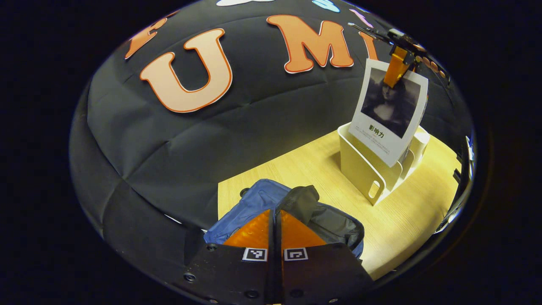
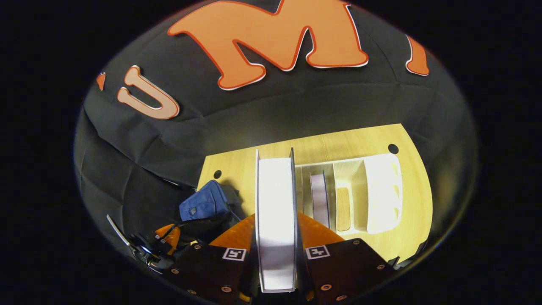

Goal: Open the schoolbag, grab two books from the bookshelf and put them into the schoolbag.

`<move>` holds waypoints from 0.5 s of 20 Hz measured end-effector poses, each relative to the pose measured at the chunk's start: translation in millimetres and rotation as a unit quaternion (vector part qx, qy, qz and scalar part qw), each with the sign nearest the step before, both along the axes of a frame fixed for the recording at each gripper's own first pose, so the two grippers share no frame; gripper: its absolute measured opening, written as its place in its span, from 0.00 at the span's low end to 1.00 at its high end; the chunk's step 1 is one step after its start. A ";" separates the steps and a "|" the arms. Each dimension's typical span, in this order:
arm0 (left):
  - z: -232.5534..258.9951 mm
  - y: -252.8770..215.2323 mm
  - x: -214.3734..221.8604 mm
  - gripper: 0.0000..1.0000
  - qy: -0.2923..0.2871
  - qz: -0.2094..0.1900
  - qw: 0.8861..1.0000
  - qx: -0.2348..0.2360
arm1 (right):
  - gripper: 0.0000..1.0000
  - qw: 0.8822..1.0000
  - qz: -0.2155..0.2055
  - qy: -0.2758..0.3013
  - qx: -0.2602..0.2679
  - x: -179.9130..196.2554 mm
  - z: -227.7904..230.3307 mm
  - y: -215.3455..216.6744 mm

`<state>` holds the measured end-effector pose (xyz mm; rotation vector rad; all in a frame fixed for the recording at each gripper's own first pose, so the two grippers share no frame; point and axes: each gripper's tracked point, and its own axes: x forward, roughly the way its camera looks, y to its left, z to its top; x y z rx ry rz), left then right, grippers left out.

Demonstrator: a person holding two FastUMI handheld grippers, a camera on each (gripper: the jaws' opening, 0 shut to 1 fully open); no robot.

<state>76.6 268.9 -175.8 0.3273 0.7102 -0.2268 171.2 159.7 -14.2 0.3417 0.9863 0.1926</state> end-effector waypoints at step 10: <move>20.6 3.3 15.1 0.00 0.022 0.009 1.000 0.014 | 0.35 0.999 0.007 -0.040 0.028 -7.3 23.0 -10.9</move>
